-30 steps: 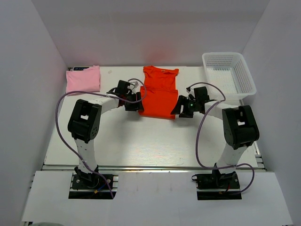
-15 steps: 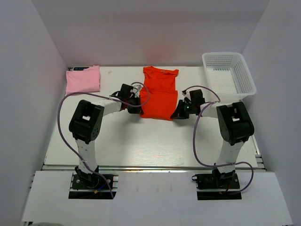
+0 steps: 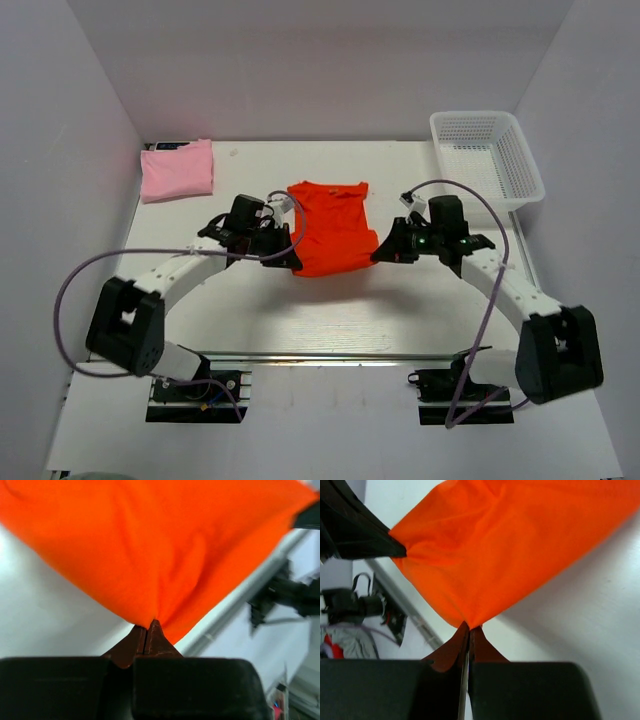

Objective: Fold and stack the t-shirts
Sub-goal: Grab one side of the 2/3 rectangular tshirt with both arms, then fold the long partially folded tshirt into a neat square

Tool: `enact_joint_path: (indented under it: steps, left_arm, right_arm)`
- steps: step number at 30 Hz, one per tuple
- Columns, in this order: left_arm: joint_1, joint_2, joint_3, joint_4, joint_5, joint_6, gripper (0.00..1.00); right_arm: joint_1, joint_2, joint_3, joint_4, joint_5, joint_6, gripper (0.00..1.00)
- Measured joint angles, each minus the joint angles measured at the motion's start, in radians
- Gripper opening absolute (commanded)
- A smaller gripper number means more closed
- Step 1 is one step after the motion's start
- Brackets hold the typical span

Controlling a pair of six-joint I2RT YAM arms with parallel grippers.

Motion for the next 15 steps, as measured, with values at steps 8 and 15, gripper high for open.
enact_joint_path:
  steps: [8, 15]
  left_arm:
    - [-0.003, -0.206, 0.050, -0.196, 0.101, -0.016, 0.00]
    - [0.006, -0.223, 0.093, -0.226, 0.092, -0.056, 0.00]
  right_arm:
    - [-0.003, -0.100, 0.068, -0.212, -0.157, -0.063, 0.00]
    - [-0.018, -0.066, 0.109, -0.213, -0.241, -0.037, 0.00]
